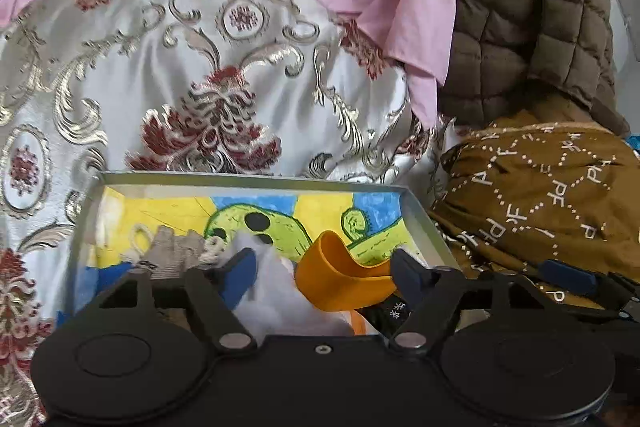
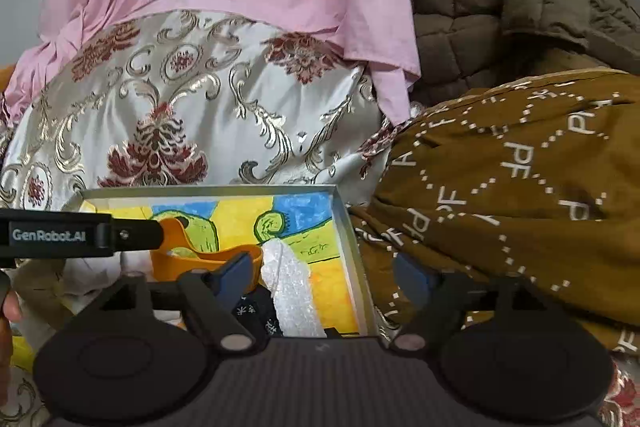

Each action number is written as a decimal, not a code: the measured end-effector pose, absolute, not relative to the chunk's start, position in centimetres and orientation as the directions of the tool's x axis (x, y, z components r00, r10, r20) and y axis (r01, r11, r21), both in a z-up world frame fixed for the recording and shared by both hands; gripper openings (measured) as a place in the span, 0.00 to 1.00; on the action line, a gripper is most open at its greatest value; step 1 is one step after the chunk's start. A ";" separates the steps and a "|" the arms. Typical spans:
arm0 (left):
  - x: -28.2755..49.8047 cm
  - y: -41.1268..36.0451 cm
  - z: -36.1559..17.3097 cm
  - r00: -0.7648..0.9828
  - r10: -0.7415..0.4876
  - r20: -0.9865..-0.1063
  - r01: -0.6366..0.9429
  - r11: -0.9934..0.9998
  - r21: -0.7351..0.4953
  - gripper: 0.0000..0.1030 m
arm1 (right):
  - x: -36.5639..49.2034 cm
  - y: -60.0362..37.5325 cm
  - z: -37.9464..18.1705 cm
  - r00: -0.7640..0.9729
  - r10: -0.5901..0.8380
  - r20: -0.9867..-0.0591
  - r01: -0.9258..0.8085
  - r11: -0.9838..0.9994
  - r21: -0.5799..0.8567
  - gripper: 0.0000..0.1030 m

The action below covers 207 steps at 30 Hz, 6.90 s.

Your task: Organize soft objects

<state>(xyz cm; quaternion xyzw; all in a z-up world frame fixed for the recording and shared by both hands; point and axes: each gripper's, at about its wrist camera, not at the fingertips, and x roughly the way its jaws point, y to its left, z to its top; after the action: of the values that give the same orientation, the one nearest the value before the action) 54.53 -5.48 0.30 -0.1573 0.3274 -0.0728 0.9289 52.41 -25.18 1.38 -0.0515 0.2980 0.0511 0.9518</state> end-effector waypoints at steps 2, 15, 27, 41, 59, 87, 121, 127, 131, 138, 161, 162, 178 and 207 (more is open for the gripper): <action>53.6 -5.3 0.9 0.793 -0.227 -0.565 0.032 0.942 -0.334 0.85 | 51.6 -25.3 1.9 0.829 0.064 -0.555 -0.123 0.990 -0.070 0.86; 45.5 -3.9 5.6 0.890 -0.135 -0.436 -0.009 0.950 -0.312 0.99 | 44.6 -26.0 7.0 0.892 0.075 -0.446 -0.099 0.995 -0.030 1.00; 35.0 -3.1 10.0 0.932 -0.091 -0.350 -0.004 0.965 -0.263 0.99 | 35.6 -25.3 12.8 0.934 0.094 -0.346 -0.109 0.994 -0.025 1.00; 22.7 -2.1 9.8 0.929 -0.065 -0.365 -0.030 0.969 -0.247 0.99 | 22.7 -24.6 13.1 0.940 0.136 -0.312 -0.149 0.989 -0.018 1.00; 10.2 -2.3 5.4 0.903 -0.019 -0.429 -0.063 0.982 -0.177 0.99 | 10.8 -25.1 8.5 0.933 0.146 -0.330 -0.146 0.989 0.027 1.00; 5.0 -2.2 -0.6 0.842 0.065 -0.536 -0.118 0.991 -0.065 0.99 | 5.3 -24.4 1.3 0.905 0.122 -0.407 -0.089 0.991 0.100 1.00; 4.6 -2.4 -1.7 0.816 0.111 -0.568 -0.147 0.989 -0.017 0.99 | 5.0 -23.9 -0.7 0.875 0.129 -0.466 -0.114 0.992 0.061 1.00; 4.6 -2.4 -1.7 0.816 0.111 -0.567 -0.145 0.989 -0.015 0.99 | 5.0 -23.9 -0.7 0.876 0.129 -0.465 -0.114 0.992 0.061 1.00; 4.6 -2.4 -1.7 0.815 0.111 -0.568 -0.145 0.989 -0.015 0.99 | 5.0 -24.0 -0.7 0.876 0.129 -0.464 -0.113 0.992 0.061 1.00; 4.6 -2.5 -1.7 0.815 0.112 -0.568 -0.145 0.989 -0.014 0.99 | 5.0 -24.0 -0.7 0.876 0.129 -0.465 -0.113 0.992 0.061 1.00; 4.6 -2.5 -1.8 0.817 0.114 -0.566 -0.144 0.989 -0.010 0.99 | 5.0 -24.1 -0.8 0.874 0.130 -0.468 -0.113 0.992 0.063 1.00; 4.6 -2.6 -1.8 0.817 0.114 -0.566 -0.145 0.989 -0.009 0.99 | 5.0 -24.1 -0.8 0.874 0.129 -0.467 -0.113 0.992 0.062 1.00; 4.6 -2.5 -1.9 0.815 0.114 -0.568 -0.143 0.990 -0.008 0.99 | 5.1 -24.1 -0.8 0.873 0.130 -0.469 -0.114 0.991 0.063 1.00; 4.6 -2.6 -2.0 0.815 0.116 -0.568 -0.142 0.990 -0.002 0.99 | 5.1 -24.2 -0.9 0.873 0.130 -0.470 -0.113 0.992 0.063 1.00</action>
<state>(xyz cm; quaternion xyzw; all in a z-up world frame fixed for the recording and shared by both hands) 4.60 -2.63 -1.97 -0.0220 0.2968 0.0677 0.9523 5.11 -24.16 -0.91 0.0167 0.2441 0.0628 0.9676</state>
